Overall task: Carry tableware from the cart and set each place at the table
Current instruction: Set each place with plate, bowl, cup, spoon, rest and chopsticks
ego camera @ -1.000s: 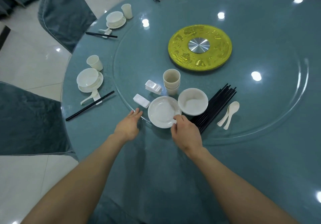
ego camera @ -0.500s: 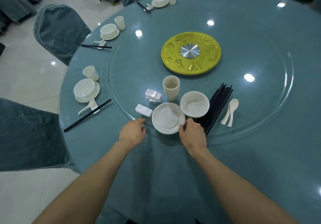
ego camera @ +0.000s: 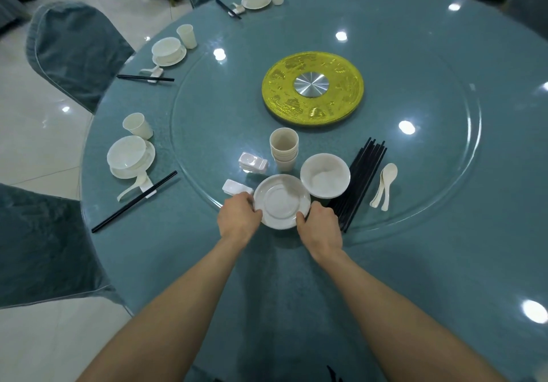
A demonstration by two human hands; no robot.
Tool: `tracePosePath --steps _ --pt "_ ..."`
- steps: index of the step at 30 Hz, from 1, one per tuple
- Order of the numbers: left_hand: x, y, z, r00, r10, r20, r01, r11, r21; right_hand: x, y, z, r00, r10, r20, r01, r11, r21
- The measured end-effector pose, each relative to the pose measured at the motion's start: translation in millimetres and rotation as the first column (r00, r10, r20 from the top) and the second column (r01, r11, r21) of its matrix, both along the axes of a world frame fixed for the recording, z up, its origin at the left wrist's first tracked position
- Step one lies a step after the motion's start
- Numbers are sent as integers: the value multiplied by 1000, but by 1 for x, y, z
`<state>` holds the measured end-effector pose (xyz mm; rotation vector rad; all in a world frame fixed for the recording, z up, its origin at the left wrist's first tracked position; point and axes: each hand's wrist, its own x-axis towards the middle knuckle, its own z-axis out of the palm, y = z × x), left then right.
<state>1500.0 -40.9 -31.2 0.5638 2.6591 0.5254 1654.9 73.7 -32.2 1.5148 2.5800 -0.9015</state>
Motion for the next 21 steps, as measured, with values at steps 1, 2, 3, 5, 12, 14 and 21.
tracePosePath --steps 1,2,3,5,12,14,21 --pt "1 1 1 1000 9 8 -10 1000 12 -1 0 1 1000 15 9 -15 1000 15" --pt "2 1 2 1000 21 15 -21 1000 21 -1 0 1 999 33 22 -33 999 32" --pt "3 1 3 999 34 20 -34 999 29 -1 0 2 998 48 34 -50 998 48" --pt "4 1 4 998 61 30 -63 997 50 -1 0 4 996 66 52 -70 995 70" --pt "5 4 5 990 115 87 -126 982 143 -3 -4 12 996 63 55 -67 995 74" --pt "5 4 3 988 120 101 -135 980 147 -2 -3 11 998 58 40 -60 996 64" --pt "7 0 0 989 121 81 -135 972 194 0 -3 9 997 68 33 -70 996 52"
